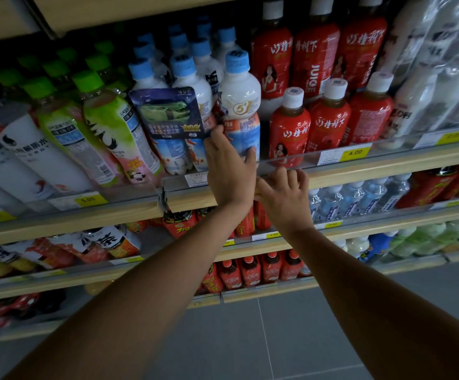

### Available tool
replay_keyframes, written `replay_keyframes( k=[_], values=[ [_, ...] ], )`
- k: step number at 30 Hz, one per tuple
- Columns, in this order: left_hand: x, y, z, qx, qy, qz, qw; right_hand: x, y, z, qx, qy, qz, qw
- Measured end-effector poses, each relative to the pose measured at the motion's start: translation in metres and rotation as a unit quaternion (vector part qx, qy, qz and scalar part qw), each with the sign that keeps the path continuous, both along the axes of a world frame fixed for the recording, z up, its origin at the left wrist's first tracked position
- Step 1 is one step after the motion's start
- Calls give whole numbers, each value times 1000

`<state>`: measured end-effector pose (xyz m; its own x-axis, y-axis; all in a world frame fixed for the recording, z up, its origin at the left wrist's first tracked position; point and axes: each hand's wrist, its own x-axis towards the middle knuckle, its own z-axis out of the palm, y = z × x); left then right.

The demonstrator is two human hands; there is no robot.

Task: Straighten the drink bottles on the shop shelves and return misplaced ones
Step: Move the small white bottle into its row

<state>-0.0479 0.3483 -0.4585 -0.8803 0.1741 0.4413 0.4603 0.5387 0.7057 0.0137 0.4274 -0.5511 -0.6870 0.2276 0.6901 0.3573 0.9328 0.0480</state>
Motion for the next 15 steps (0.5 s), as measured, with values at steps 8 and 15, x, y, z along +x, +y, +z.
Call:
replay_keyframes(
  k=[8,15],
  values=[
    [4,-5,-2,35,-13,-20,999,1,-1,1,-10,-8,1,1000],
    [11,-16,-13,-9,20,-63,998,0,-1,0,7,-5,-13,1000]
  ],
)
